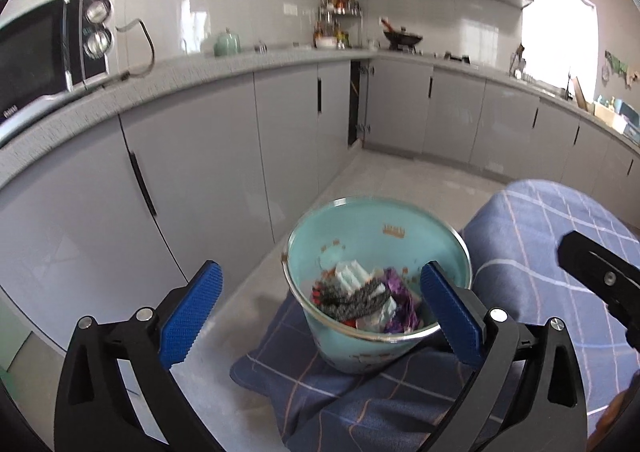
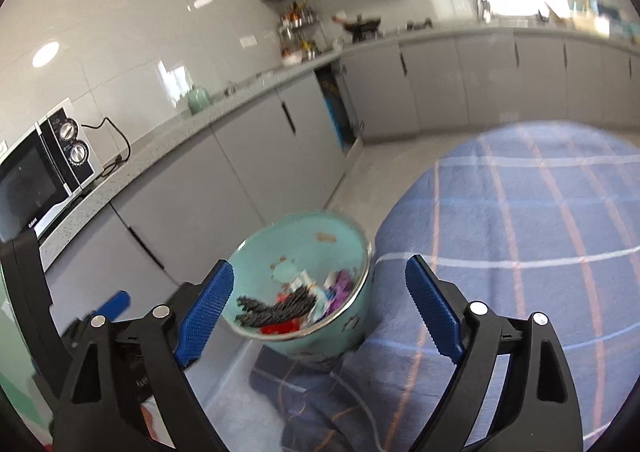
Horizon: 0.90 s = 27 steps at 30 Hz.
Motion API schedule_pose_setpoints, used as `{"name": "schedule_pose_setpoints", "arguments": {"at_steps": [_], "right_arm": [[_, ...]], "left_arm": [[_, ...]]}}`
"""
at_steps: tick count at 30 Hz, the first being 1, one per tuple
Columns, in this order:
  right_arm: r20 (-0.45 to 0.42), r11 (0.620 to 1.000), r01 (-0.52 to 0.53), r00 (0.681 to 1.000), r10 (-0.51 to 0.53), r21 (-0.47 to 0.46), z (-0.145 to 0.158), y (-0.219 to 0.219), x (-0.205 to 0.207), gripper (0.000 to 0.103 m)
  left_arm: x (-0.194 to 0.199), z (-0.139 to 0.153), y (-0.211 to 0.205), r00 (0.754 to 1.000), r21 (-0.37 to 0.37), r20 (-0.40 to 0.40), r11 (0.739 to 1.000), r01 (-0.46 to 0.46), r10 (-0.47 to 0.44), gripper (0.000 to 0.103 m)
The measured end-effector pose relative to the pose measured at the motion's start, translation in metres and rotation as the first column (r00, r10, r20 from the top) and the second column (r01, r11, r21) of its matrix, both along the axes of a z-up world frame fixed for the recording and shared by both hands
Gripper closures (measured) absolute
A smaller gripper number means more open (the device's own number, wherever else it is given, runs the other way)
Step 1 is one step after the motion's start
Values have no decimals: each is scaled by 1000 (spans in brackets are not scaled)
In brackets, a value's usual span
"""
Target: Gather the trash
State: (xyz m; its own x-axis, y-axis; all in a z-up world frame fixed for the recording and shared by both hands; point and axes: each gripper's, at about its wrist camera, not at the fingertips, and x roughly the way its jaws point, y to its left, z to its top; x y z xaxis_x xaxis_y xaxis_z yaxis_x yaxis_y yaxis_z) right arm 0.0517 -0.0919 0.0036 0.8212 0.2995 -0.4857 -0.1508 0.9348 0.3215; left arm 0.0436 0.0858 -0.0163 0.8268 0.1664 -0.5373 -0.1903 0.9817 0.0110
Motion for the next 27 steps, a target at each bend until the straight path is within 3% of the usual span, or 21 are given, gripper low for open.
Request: {"name": "schedule_pose_setpoints", "arguments": {"at_steps": [4,10,22,27], "right_arm": [[124,997,50,991,-44,-50,26,-3,-23,14],[218,995,78,974,-62,-62,48,-4,-42,13],[335,990,133,936,-109,-50,72,-15,-71,10],[331,990,135,937,-112,-47,70,-17,-73,10]], "left_arm": [[-15,24,-1,996,23,84,1000,-19,17,6],[-30,51,-3,986,71,166,997,-38,26,6],[-51,71,-10,969,72,247,997,2,-20,6],[-50,71,-8,970,59,243,998,9,-23,6]]}}
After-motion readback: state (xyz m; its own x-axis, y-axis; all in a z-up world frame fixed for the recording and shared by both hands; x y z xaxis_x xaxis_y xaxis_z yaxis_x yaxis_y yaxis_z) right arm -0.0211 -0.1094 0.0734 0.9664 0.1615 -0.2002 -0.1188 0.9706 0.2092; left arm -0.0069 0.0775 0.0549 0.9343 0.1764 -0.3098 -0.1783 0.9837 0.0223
